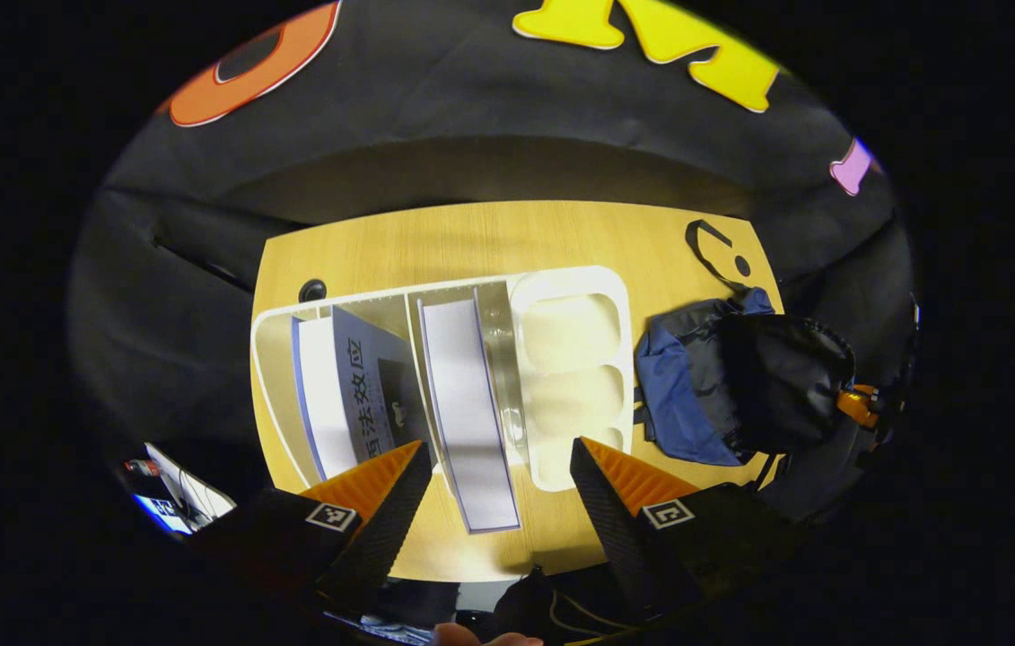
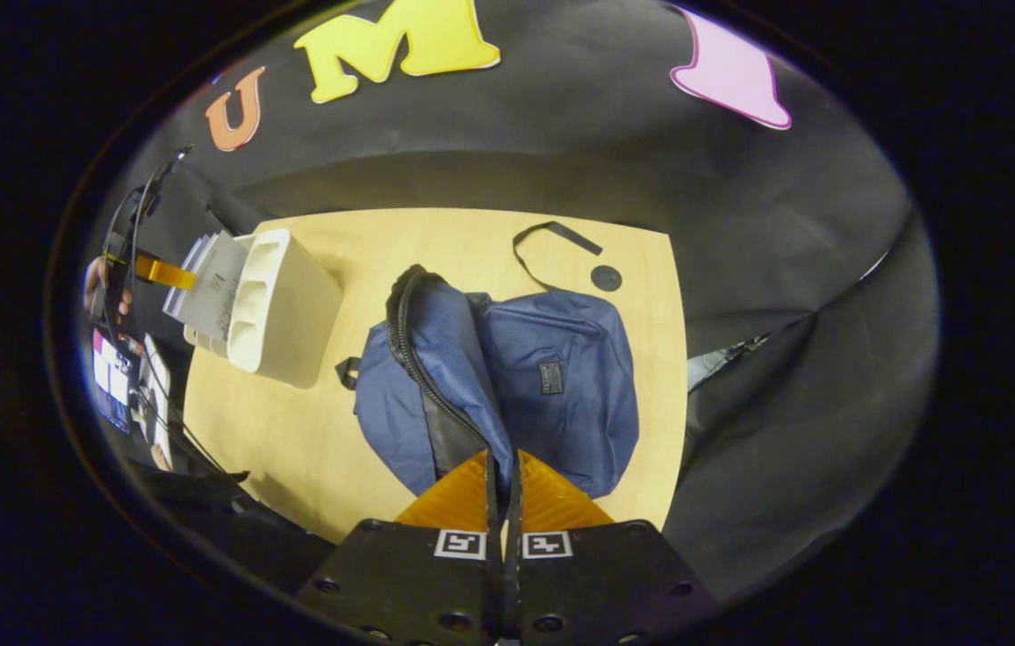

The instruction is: Open the schoolbag, grab two books from the bookshelf and put them into the schoolbag.

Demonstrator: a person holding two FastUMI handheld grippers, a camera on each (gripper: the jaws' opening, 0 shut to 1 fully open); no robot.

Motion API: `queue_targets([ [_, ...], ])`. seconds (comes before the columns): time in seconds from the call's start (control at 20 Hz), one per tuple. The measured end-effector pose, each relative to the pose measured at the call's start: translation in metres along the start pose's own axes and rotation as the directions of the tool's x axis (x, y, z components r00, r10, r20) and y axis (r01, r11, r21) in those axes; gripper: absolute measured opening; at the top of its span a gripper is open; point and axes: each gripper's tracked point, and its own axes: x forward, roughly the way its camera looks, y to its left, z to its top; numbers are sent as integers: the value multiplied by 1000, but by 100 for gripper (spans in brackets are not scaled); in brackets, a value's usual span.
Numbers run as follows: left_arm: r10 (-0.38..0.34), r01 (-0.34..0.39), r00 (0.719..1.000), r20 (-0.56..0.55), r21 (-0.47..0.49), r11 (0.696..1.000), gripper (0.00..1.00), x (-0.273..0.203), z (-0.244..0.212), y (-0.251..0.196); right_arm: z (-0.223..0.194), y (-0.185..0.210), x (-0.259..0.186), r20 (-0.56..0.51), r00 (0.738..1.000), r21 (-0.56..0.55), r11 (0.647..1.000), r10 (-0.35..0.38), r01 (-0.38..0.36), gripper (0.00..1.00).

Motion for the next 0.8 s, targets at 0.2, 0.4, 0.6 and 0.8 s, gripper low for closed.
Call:
queue_targets([
  [0.2,-4,1,998,-62,-53,999,99,12,-3,6,-6,1,2,-4,1000,3,1000,12,-12,0],
  [0.4,25,-30,996,-89,-55,998,95,21,-1,17,-8,-2,1,-3,1000,16,1000,15,-15,0],
  [0.6,38,-43,994,-102,-44,998,82,24,2,17,-10,-2,1,-3,1000,15,1000,19,-19,0],
  [0.8,52,-56,993,-110,-37,998,65,28,4,19,-12,-2,1,-5,1000,19,1000,21,-21,0],
])
